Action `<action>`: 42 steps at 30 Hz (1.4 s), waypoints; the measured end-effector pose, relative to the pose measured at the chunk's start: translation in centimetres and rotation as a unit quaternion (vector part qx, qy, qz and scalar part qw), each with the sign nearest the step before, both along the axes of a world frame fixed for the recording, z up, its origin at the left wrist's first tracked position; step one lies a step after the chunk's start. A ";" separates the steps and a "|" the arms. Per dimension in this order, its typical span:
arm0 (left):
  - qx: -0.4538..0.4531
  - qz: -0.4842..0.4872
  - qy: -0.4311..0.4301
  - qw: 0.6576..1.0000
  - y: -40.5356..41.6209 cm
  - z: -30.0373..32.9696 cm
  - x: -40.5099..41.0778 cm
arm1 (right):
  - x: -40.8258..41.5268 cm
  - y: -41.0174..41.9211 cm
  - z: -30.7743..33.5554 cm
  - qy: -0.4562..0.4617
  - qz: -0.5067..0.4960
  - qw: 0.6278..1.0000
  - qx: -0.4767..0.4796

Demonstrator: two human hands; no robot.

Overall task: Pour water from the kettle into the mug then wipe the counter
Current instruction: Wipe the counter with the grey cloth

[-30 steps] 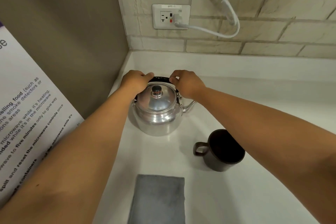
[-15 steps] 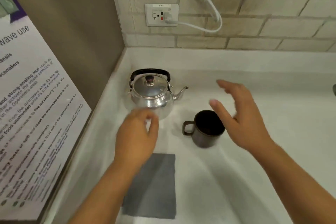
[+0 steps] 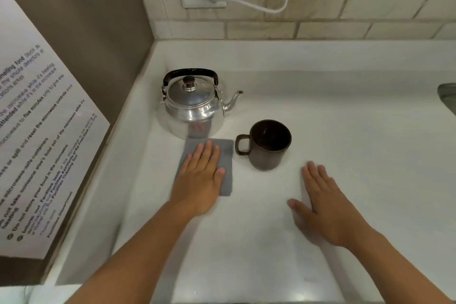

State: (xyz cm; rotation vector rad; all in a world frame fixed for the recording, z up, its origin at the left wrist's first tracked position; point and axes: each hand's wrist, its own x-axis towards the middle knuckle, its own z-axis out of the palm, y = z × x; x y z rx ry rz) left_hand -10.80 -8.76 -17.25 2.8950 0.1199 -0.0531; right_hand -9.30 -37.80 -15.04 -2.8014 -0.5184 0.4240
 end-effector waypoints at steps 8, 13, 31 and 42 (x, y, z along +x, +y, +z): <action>-0.050 -0.145 0.013 0.988 -3.9 0.6 -8.5 | -0.1 -0.2 0.3 0.014 -0.013 0.998 0.058; -0.091 -0.311 0.043 0.945 -8.9 1.3 -7.4 | -1.7 -1.0 2.3 -0.115 -0.098 0.967 0.203; -0.106 -0.019 -0.074 0.991 -1.2 1.4 -1.2 | 12.0 -1.4 -0.7 -0.043 -0.022 0.996 -0.073; -0.112 -0.028 -0.089 0.989 -1.1 0.9 -1.3 | 8.3 -2.1 -0.6 -0.034 -0.003 0.999 -0.036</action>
